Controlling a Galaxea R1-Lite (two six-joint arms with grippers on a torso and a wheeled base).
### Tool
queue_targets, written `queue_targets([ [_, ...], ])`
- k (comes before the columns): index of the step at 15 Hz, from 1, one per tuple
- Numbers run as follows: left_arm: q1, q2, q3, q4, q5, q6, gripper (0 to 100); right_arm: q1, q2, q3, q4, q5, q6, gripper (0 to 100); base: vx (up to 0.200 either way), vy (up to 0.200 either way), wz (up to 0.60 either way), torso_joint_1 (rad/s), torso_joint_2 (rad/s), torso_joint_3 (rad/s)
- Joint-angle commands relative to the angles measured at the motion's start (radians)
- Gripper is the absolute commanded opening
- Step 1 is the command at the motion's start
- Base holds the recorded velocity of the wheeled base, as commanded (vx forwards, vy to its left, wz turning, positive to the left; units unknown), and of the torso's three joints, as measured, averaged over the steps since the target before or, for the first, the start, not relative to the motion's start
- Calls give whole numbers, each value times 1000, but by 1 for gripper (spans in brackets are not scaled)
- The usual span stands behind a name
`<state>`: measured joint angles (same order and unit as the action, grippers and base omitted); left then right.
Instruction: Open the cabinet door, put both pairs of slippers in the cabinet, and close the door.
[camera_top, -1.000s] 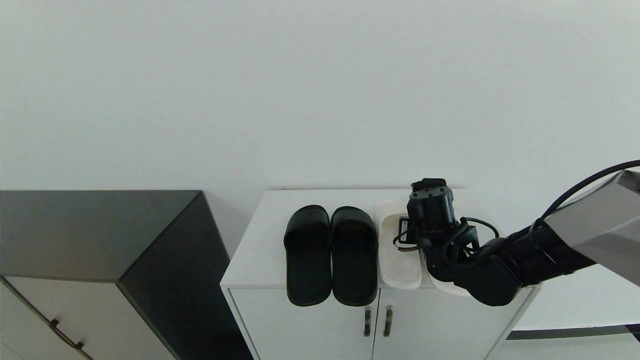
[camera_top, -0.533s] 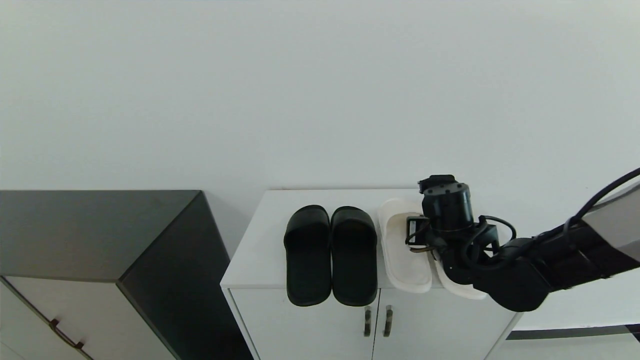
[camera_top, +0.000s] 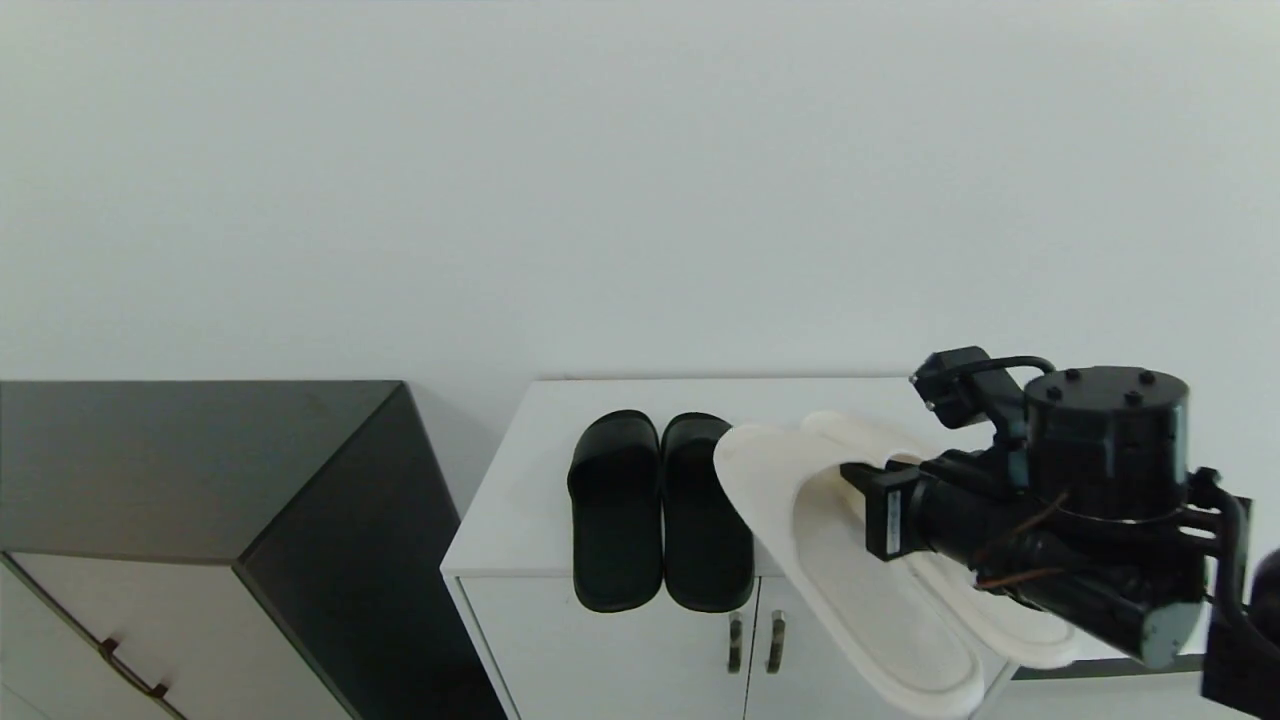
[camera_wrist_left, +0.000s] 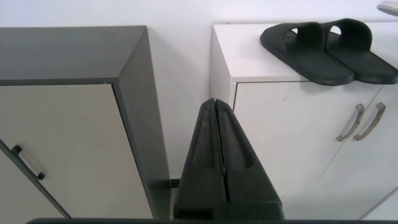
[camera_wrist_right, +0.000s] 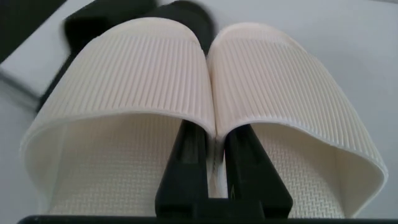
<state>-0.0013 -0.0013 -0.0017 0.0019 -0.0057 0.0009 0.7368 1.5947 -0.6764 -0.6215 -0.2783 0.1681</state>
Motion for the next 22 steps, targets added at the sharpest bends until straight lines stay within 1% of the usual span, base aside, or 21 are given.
queue_targets([
  [1,0,1,2,0,0,1,0,50,-124,58,17,24,-1,0,0,0,0,0,0,0],
  [4,0,1,0,0,0,1,0,78,-144,67,52,27,-4,0,0,0,0,0,0,0],
  [13,0,1,0,0,0,1,0,72,-140,103,46,41,-13,0,-200,0,0,2,3,4],
  [22,0,1,0,0,3,1,0,72,-134,124,45,44,-32,0,0,0,0,0,0,0],
])
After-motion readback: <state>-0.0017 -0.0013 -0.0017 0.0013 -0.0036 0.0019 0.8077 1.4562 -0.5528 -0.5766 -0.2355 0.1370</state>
